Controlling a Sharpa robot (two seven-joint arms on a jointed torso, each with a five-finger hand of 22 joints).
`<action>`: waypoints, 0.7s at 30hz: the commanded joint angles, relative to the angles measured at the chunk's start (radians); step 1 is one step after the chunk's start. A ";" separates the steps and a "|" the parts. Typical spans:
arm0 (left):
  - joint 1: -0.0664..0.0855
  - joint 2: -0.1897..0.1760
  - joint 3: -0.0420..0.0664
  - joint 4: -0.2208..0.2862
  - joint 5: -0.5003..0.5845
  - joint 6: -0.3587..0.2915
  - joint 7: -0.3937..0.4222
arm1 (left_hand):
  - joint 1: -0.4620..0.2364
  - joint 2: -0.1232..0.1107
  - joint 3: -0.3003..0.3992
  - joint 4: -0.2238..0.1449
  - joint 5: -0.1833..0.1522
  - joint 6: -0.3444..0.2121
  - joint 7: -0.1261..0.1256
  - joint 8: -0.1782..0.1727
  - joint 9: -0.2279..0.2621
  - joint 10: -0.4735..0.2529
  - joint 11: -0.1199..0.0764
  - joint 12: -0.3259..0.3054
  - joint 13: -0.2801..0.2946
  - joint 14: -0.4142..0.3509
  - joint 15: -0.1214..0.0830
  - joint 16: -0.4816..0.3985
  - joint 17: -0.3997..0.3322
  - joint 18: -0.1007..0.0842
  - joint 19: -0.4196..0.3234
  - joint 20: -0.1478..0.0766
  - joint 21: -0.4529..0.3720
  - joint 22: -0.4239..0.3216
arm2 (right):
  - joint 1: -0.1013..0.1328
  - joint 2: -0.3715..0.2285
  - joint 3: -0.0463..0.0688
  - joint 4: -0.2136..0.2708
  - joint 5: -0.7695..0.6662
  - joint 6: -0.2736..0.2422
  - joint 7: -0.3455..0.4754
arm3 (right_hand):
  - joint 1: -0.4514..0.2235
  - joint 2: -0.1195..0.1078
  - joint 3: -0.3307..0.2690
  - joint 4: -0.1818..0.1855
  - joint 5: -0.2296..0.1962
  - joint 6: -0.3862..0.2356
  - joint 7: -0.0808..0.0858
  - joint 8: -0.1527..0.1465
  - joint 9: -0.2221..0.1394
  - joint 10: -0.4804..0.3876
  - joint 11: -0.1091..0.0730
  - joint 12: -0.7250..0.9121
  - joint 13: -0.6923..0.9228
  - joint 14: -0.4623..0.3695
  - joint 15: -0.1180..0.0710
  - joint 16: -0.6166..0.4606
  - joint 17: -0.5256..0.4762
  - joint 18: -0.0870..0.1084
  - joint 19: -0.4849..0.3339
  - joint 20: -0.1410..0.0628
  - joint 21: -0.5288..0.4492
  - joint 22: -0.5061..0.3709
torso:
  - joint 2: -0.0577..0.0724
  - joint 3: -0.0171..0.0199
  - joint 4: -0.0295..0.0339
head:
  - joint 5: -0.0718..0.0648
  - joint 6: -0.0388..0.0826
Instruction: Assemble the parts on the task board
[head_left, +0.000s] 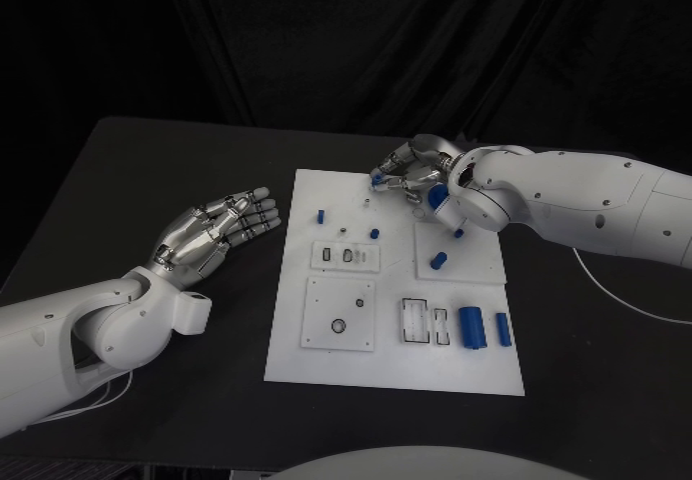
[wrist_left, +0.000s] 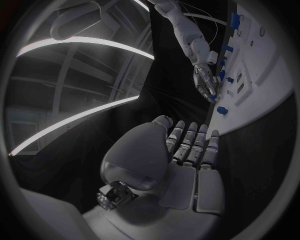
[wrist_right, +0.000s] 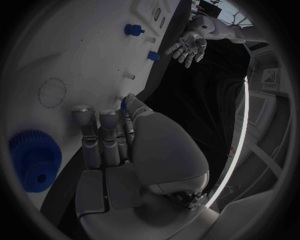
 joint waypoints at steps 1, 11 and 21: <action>0.000 0.002 0.000 0.001 -0.003 0.018 0.158 | -0.009 -0.002 0.006 0.002 -0.001 0.003 0.015 0.004 0.002 0.002 0.004 0.006 0.001 0.004 0.004 0.004 0.001 -0.008 0.001 0.001 -0.005 -0.001 | -0.009 0.003 -0.007 0.002 -0.006 0.023 -0.056 | -0.008 0.009 -0.011 0.001 -0.008 0.009 -0.002 0.009 0.018 -0.003 0.000 0.008 0.001 -0.001 0.000 0.005 0.003 0.017 -0.001 -0.001 -0.001 0.001 | 0.000 -0.0002 -0.0003 | 0.000 -0.001; 0.000 0.003 0.000 -0.001 -0.003 0.018 0.155 | -0.011 -0.002 0.010 0.003 -0.001 0.002 0.016 0.004 0.002 0.001 0.005 0.006 0.001 0.004 0.005 0.005 0.001 -0.009 0.000 0.001 -0.006 -0.002 | -0.009 0.006 -0.007 0.002 -0.006 0.028 -0.057 | -0.008 0.007 -0.014 0.000 -0.012 0.012 -0.005 0.011 0.017 -0.004 -0.001 0.014 0.002 -0.003 -0.001 0.003 -0.003 0.018 -0.002 -0.001 -0.003 0.001 | 0.000 -0.0003 0.0004 | 0.001 -0.003; 0.000 0.004 0.000 -0.003 -0.003 0.019 0.153 | -0.011 -0.002 0.010 0.003 -0.001 0.002 0.016 0.004 0.002 0.001 0.005 0.006 0.001 0.004 0.005 0.005 0.001 -0.009 0.000 0.001 -0.006 -0.002 | -0.009 0.008 -0.007 0.002 -0.006 0.044 -0.079 | -0.009 0.004 -0.018 0.000 -0.017 0.010 -0.005 0.011 0.015 -0.011 -0.001 0.018 0.001 -0.006 -0.002 0.001 -0.009 0.019 -0.005 -0.002 -0.008 -0.003 | 0.000 -0.0005 0.0014 | -0.001 -0.004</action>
